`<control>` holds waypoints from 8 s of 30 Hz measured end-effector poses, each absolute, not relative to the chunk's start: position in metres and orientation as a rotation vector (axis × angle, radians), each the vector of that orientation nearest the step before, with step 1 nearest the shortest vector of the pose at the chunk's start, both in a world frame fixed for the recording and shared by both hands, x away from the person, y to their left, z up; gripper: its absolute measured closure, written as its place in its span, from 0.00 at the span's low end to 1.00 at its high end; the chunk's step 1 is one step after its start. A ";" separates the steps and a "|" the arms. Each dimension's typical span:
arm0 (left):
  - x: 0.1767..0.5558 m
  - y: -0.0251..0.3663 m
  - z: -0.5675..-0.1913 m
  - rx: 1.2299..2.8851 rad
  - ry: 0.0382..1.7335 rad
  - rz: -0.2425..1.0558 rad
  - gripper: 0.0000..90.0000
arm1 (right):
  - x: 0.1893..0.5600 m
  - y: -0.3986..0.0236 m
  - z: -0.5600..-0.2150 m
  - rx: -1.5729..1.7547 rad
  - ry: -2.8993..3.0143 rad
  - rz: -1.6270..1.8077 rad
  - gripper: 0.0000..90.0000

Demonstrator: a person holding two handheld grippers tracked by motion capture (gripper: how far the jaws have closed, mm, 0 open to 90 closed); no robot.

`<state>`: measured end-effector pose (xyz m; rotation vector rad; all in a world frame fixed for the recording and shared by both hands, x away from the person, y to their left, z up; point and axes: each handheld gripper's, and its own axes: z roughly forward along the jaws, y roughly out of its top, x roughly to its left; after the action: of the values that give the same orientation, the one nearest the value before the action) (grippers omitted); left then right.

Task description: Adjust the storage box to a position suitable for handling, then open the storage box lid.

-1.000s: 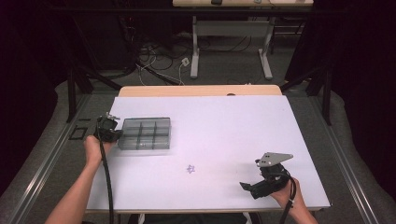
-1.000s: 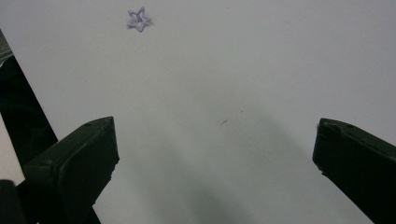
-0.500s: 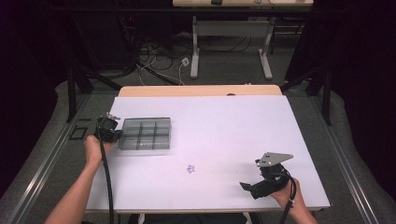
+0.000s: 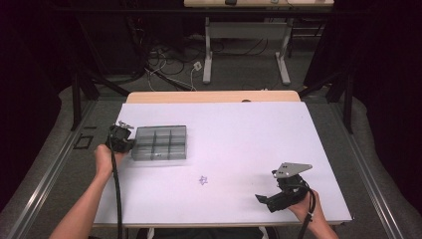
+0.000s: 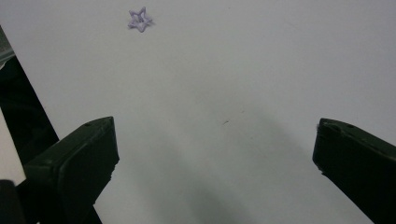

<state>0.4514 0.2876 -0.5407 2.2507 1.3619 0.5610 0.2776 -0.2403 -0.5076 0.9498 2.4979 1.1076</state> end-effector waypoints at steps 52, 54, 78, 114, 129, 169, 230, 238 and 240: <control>0.443 0.211 -0.533 2.316 1.163 0.521 1.00 | 0.279 -0.240 -0.508 0.962 2.491 1.111 0.00; 0.442 0.209 -0.533 2.315 1.163 0.515 1.00 | 0.278 -0.240 -0.508 0.969 2.491 1.111 0.00; 0.436 0.169 -0.529 2.328 1.089 0.416 1.00 | 0.279 -0.238 -0.509 0.962 2.495 1.119 0.00; 0.435 0.134 -0.531 2.341 1.019 0.367 0.91 | 0.279 -0.239 -0.509 0.964 2.508 1.116 0.00; 0.409 0.179 -0.520 2.286 1.042 0.379 0.34 | 0.280 -0.237 -0.510 0.959 2.522 1.101 0.00; 0.318 0.206 -0.508 2.304 0.932 0.419 0.00 | 0.280 -0.239 -0.510 0.941 2.534 1.078 0.00; 0.290 0.216 -0.510 2.256 0.954 0.469 0.00 | 0.304 -0.197 -0.504 0.965 2.603 1.019 0.00; 0.289 0.216 -0.510 2.265 0.937 0.462 0.00 | 0.315 -0.180 -0.505 0.963 2.622 1.050 0.00; 0.289 0.216 -0.509 2.278 0.939 0.452 0.00 | 0.321 -0.174 -0.505 0.946 2.639 1.055 0.00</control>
<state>0.2892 0.2158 -0.5088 2.2783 0.9389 0.4516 0.3206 -0.1740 -0.5048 0.9458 2.6391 1.0549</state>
